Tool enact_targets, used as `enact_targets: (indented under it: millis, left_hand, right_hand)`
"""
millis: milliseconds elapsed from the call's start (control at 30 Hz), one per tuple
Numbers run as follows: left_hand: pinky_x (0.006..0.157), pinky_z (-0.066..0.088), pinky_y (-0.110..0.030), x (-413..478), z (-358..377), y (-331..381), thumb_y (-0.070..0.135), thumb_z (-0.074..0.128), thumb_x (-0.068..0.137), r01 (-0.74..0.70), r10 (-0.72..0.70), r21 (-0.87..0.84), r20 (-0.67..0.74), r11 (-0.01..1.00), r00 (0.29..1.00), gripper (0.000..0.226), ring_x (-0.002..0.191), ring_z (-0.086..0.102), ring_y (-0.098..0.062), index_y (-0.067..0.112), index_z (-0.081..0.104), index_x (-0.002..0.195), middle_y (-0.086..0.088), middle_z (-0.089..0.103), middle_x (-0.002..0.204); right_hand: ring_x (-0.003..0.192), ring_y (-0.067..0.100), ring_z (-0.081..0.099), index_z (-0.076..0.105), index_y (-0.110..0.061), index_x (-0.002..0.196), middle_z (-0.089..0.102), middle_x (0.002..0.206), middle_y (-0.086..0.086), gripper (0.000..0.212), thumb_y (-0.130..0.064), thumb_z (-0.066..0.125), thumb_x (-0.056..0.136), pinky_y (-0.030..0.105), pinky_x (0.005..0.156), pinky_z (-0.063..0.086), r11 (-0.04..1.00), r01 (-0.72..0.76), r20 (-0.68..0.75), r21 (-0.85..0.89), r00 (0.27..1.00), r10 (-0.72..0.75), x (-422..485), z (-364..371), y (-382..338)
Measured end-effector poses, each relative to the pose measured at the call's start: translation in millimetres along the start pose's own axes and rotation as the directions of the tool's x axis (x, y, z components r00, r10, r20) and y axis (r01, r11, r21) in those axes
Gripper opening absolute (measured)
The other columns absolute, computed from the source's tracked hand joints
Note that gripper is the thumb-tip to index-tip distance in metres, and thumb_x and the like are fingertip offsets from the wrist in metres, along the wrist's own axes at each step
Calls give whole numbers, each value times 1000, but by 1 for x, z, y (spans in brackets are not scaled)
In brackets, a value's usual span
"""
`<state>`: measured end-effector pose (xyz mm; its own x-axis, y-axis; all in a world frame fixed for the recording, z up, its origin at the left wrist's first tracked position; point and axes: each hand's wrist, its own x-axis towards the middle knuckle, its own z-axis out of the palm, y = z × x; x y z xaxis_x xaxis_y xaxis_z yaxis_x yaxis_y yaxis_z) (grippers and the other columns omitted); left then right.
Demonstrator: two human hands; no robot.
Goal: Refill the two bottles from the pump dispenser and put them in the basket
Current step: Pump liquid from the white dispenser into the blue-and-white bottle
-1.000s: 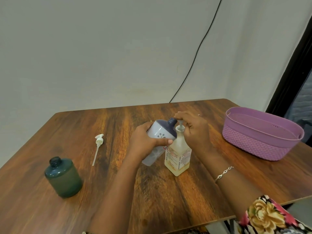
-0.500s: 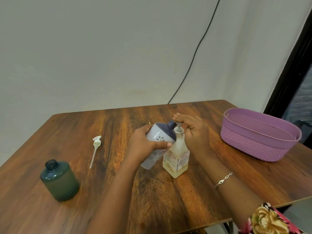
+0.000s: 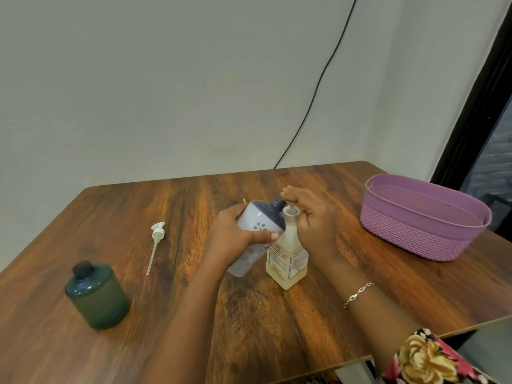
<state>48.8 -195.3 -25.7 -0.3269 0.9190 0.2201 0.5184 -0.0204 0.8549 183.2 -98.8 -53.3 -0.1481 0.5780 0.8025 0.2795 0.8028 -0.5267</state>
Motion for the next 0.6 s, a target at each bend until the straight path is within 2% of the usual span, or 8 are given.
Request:
enact_targets:
  millis: [133,233,300,400,500,600]
  left_hand:
    - [68,48,-27,0,-1,3,32,82,62,-16,16,16,-4,1000,1000,45,77,55,-6,25,55,98,12,56,83]
    - [68,48,-26,1,-1,2,31,82,62,-7,6,24,11,1000,1000,46,78,55,-7,26,55,99,13,57,85]
    - [68,47,-25,1,0,0,31,83,61,-6,6,26,15,1000,1000,49,79,54,-5,25,56,102,13,57,87]
    - [65,47,-25,-1,0,-1,31,84,61,3,-3,25,10,1000,1000,50,78,55,-6,23,58,102,11,59,87]
    - [67,49,-30,-2,0,0,31,84,61,8,-8,27,3,1000,1000,49,80,58,-12,20,59,102,4,61,89]
    - [60,44,-20,-4,0,4,30,82,63,-6,6,17,1,1000,1000,44,76,54,-5,24,55,98,11,57,84]
  right_hand:
    - [97,20,62,72,-9,95,70,100,5,27,-5,48,83,36,83,52,999,-35,10,-5,999,35,9,-4,-5]
    - [96,23,64,72,-7,94,71,98,6,33,7,47,76,38,81,54,1000,2,-70,-21,998,-4,0,6,-3]
    - [93,22,65,72,-7,91,71,95,5,32,8,47,76,41,77,55,1000,16,-112,-11,994,-17,-6,11,1]
    - [90,22,66,72,-7,89,70,93,2,33,-7,40,79,43,74,55,1000,9,-143,17,990,-7,-7,11,6]
    - [88,22,65,72,-5,87,69,91,1,37,-15,38,77,44,75,55,998,-13,-115,60,993,20,-5,10,-1]
    - [94,23,64,72,-7,93,71,98,6,41,-21,36,79,36,81,53,997,-70,-37,45,997,71,4,2,-9]
